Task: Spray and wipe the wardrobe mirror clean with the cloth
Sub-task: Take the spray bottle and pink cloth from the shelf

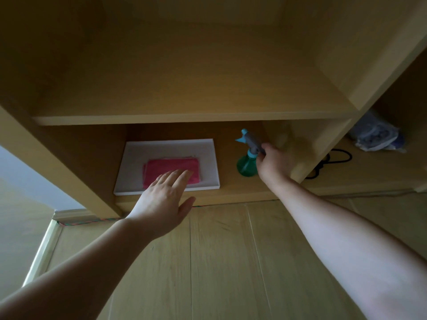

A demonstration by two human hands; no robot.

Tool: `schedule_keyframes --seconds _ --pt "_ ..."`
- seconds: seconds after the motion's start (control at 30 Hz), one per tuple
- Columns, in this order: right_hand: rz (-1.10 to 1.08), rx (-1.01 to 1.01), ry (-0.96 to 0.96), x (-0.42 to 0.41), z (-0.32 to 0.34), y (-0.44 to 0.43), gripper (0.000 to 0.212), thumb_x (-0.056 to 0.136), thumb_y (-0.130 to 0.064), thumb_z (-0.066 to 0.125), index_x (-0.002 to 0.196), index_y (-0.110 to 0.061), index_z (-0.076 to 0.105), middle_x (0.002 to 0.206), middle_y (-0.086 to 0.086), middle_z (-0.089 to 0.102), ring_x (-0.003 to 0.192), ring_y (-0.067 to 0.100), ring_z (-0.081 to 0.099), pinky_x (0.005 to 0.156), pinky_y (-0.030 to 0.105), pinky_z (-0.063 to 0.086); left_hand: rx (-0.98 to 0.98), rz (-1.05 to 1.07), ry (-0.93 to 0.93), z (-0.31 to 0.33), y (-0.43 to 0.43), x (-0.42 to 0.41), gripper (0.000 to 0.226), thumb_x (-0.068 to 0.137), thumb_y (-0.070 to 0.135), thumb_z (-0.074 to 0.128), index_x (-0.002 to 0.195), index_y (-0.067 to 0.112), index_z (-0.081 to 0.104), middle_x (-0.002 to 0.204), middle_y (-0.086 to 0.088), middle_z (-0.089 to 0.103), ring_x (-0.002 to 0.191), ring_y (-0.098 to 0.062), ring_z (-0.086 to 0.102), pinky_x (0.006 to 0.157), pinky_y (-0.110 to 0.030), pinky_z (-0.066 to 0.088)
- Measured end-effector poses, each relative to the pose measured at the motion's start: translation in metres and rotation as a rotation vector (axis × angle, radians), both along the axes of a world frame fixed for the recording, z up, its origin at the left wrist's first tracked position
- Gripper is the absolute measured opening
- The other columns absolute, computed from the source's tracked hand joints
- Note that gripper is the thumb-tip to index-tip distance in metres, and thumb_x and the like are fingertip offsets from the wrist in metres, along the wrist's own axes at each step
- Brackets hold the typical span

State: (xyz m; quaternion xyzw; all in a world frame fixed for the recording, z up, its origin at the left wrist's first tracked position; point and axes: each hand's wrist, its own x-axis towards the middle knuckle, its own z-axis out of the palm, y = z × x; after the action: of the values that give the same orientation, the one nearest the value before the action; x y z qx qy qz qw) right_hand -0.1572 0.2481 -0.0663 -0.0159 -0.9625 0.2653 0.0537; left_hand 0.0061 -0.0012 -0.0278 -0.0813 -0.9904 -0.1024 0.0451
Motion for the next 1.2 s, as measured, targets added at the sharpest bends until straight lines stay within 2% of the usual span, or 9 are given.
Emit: schedule_keyframes --seconds 0.1,0.27,0.33,0.53,0.63,0.73,0.87,1.0,1.2 --pt "0.144 0.047 0.008 0.024 0.006 -0.005 0.024 0.099 -0.024 0.049 0.122 -0.021 0.056 0.098 0.001 0.068 0.081 0.021 0.066 0.068 0.040 0.057 0.006 0.003 0.016 0.002 0.003 0.000 0.063 0.092 0.042 0.052 0.144 0.011 0.034 0.142 -0.010 0.047 0.133 -0.027 0.040 0.108 -0.034 0.028" --pt "0.320 0.023 0.051 0.060 0.019 -0.011 0.023 0.100 -0.020 0.047 0.120 -0.016 0.058 0.090 -0.001 0.066 0.060 0.006 0.054 0.046 0.013 0.035 0.035 -0.021 0.052 0.011 0.011 -0.002 0.063 0.091 0.041 0.054 0.143 0.012 0.034 0.140 -0.010 0.048 0.132 -0.027 0.041 0.108 -0.036 0.031" --pt "0.376 -0.042 0.020 0.075 0.026 -0.016 0.020 0.100 -0.017 0.047 0.116 -0.016 0.059 0.086 -0.004 0.062 0.059 0.001 0.051 0.042 0.012 0.035 0.050 -0.034 0.073 0.016 0.014 -0.002 0.064 0.090 0.039 0.056 0.144 0.013 0.032 0.141 -0.008 0.046 0.132 -0.026 0.040 0.108 -0.036 0.031" --pt "0.592 -0.132 0.160 0.114 0.047 -0.037 0.016 0.093 -0.007 0.055 0.107 -0.009 0.063 0.097 0.000 0.062 0.084 0.014 0.057 0.069 0.023 0.049 0.065 -0.054 0.103 0.028 0.017 0.000 0.067 0.088 0.042 0.060 0.144 0.019 0.031 0.145 -0.003 0.043 0.134 -0.022 0.037 0.110 -0.034 0.031" --pt "0.668 -0.153 0.206 0.123 0.056 -0.047 0.013 0.090 -0.005 0.056 0.101 -0.008 0.063 0.094 0.002 0.062 0.083 0.019 0.058 0.067 0.030 0.049 0.080 -0.059 0.135 0.035 0.015 0.007 0.066 0.084 0.041 0.067 0.139 0.017 0.041 0.136 -0.003 0.052 0.123 -0.023 0.050 0.100 -0.034 0.042" --pt "0.734 -0.188 0.220 0.128 0.060 -0.056 0.015 0.090 -0.002 0.056 0.102 -0.007 0.063 0.094 0.000 0.060 0.081 0.017 0.055 0.066 0.022 0.043 0.157 -0.027 0.131 0.040 0.008 0.012 0.051 0.083 0.039 0.068 0.127 0.022 0.050 0.117 0.003 0.063 0.097 -0.019 0.063 0.077 -0.033 0.053" --pt "0.810 -0.192 0.220 0.132 0.060 -0.066 0.020 0.091 -0.004 0.054 0.108 -0.005 0.063 0.098 0.004 0.062 0.085 0.016 0.056 0.070 0.024 0.046 0.137 -0.023 0.094 0.040 -0.005 0.018 0.028 0.087 0.041 0.062 0.095 0.015 0.060 0.085 0.004 0.063 0.072 -0.019 0.060 0.058 -0.027 0.041" --pt "0.849 -0.163 0.212 0.132 0.058 -0.077 0.020 0.092 -0.003 0.055 0.110 -0.006 0.064 0.098 0.005 0.063 0.087 0.018 0.058 0.070 0.029 0.049 0.140 -0.003 0.055 0.037 -0.015 0.025 0.023 0.089 0.038 0.060 0.093 0.015 0.058 0.082 0.003 0.061 0.065 -0.013 0.054 0.058 -0.022 0.038" --pt "0.907 -0.137 0.199 0.131 0.050 -0.096 0.022 0.094 -0.011 0.058 0.115 -0.006 0.064 0.103 0.005 0.065 0.089 0.019 0.061 0.074 0.038 0.052 0.131 0.063 -0.006 0.038 -0.037 0.032 0.029 0.090 0.041 0.057 0.094 0.013 0.058 0.087 -0.002 0.064 0.071 -0.021 0.059 0.064 -0.037 0.050"
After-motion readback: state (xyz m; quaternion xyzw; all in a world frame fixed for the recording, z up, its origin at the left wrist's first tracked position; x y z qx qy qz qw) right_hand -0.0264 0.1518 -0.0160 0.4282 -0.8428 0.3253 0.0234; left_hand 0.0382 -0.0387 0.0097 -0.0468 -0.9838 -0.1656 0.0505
